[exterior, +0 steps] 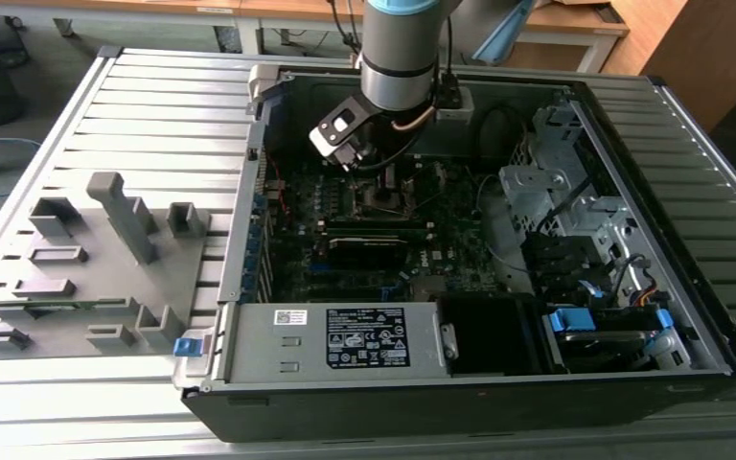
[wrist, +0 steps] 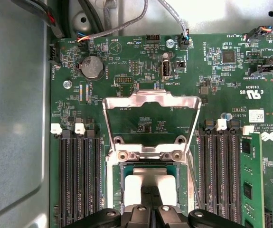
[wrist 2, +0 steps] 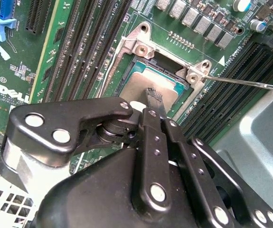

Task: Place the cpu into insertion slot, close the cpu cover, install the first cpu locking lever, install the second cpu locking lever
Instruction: 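Place the cpu into insertion slot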

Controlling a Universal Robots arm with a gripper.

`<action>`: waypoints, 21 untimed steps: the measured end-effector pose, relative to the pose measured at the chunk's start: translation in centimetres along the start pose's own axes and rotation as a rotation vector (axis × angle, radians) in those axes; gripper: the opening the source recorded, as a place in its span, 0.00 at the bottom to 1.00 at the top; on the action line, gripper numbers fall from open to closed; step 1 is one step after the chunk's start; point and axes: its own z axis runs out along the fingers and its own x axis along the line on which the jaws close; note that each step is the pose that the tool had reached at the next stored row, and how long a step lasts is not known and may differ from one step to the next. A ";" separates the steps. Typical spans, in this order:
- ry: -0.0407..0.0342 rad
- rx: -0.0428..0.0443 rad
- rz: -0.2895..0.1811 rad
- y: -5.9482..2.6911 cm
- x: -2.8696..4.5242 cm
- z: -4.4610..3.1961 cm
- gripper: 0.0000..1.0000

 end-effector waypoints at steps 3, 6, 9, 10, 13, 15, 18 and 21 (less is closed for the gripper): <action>0.0003 -0.0001 0.000 0.02 0.02 -0.36 0.10; -0.0004 0.0003 0.000 0.03 0.02 -0.83 0.10; -0.0006 0.0004 0.000 0.04 0.03 -1.25 0.10; -0.0004 0.0003 0.000 0.05 0.04 -1.30 0.10; -0.0006 0.0004 0.000 0.05 0.04 -1.49 0.10; -0.0004 0.0003 0.000 0.06 0.05 -1.82 0.10; -0.0006 0.0004 0.000 0.09 0.07 -2.38 0.10; -0.0005 0.0004 0.000 0.10 0.08 -2.80 0.10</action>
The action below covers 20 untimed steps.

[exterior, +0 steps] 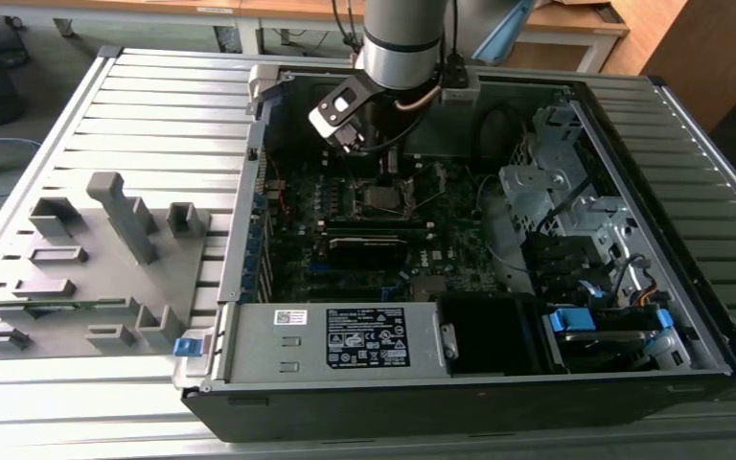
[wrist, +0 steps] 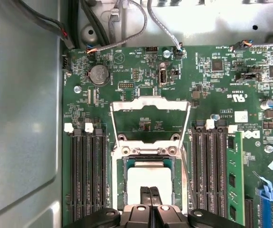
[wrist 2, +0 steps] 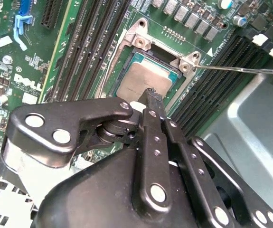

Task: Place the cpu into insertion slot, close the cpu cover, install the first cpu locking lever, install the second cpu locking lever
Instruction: 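Place the cpu into insertion slot, then close the cpu cover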

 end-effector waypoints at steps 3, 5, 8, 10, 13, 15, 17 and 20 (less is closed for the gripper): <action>0.0003 -0.0002 0.000 0.00 0.01 -0.05 0.10; 0.0000 0.0000 0.000 0.00 0.00 -0.09 0.10; 0.0000 0.0000 0.000 0.00 0.00 -0.13 0.10; 0.0001 0.0000 0.000 0.01 0.01 -0.13 0.10; 0.0000 0.0000 0.000 0.01 0.00 -0.14 0.10; 0.0000 0.0000 0.000 0.01 0.00 -0.15 0.10; -0.0006 0.0003 0.000 0.01 0.00 -0.27 0.10; 0.0000 0.0000 0.000 0.03 0.02 -0.72 0.10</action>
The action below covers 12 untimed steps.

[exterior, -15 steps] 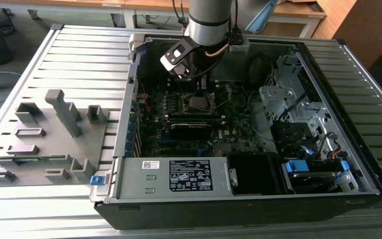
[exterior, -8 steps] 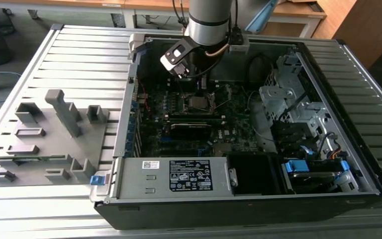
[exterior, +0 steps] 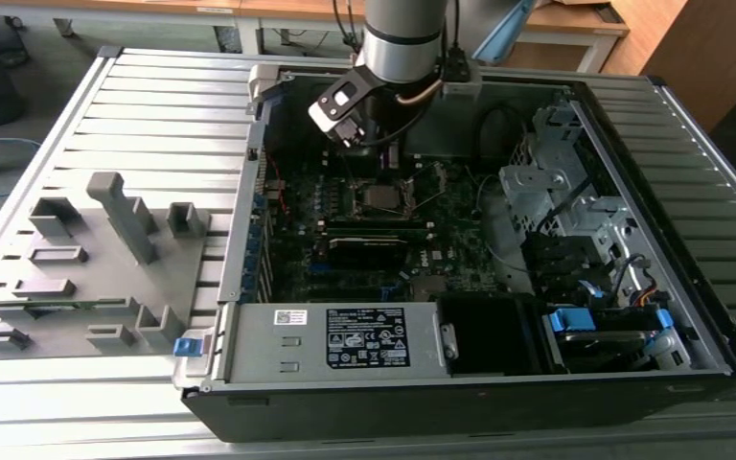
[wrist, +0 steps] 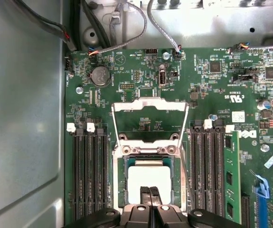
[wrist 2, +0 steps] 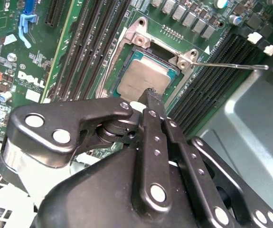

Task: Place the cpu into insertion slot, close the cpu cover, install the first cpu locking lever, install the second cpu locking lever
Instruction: 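Close the cpu cover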

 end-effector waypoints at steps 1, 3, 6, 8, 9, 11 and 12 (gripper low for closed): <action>-0.0001 0.0000 0.000 0.01 0.01 -0.18 0.10; 0.0000 0.0000 0.000 0.02 0.02 -0.56 0.10; 0.0001 -0.0001 0.000 0.03 0.03 -0.68 0.10; 0.0001 0.0000 0.000 0.03 0.02 -0.70 0.10; 0.0001 -0.0001 0.000 0.03 0.02 -0.70 0.10; -0.0001 0.0001 0.000 0.03 0.02 -0.73 0.10; -0.0005 0.0003 0.000 0.03 0.02 -0.79 0.10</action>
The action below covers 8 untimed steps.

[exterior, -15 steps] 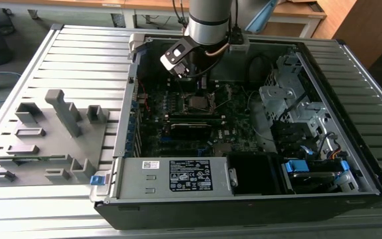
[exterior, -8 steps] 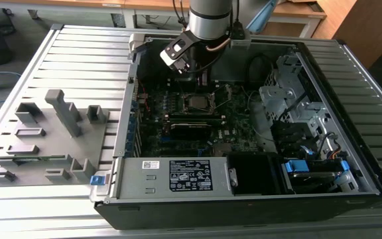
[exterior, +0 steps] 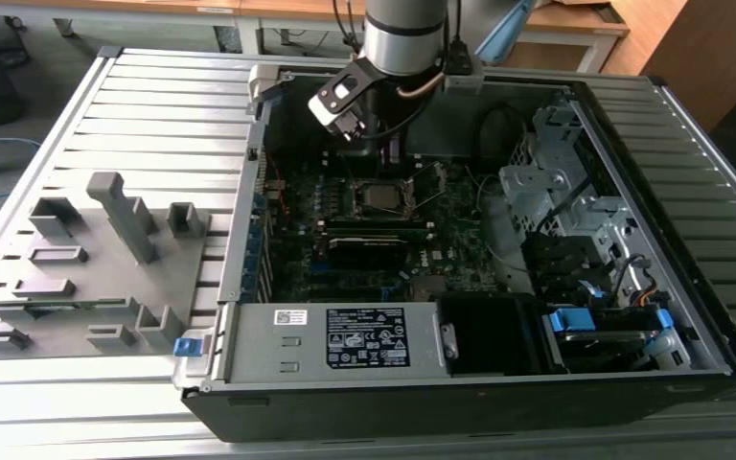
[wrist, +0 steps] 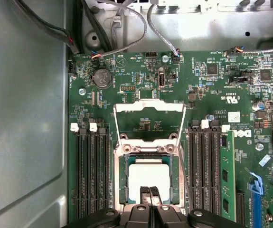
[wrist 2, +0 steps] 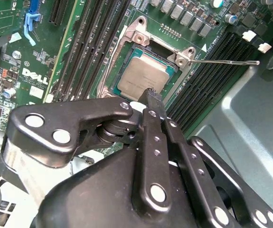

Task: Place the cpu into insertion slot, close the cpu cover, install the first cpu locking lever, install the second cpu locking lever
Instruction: 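Close the cpu cover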

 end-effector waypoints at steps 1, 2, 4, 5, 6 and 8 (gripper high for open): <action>0.0002 -0.0002 0.000 0.00 0.00 -0.04 0.10; 0.0005 -0.0003 0.000 0.01 0.01 -0.08 0.10; 0.0005 -0.0003 0.000 0.01 0.01 -0.20 0.10; 0.0006 -0.0004 0.000 0.01 0.02 -0.22 0.10; 0.0008 -0.0005 0.000 0.01 0.02 -0.22 0.10; 0.0005 -0.0003 0.000 0.01 0.01 -0.24 0.10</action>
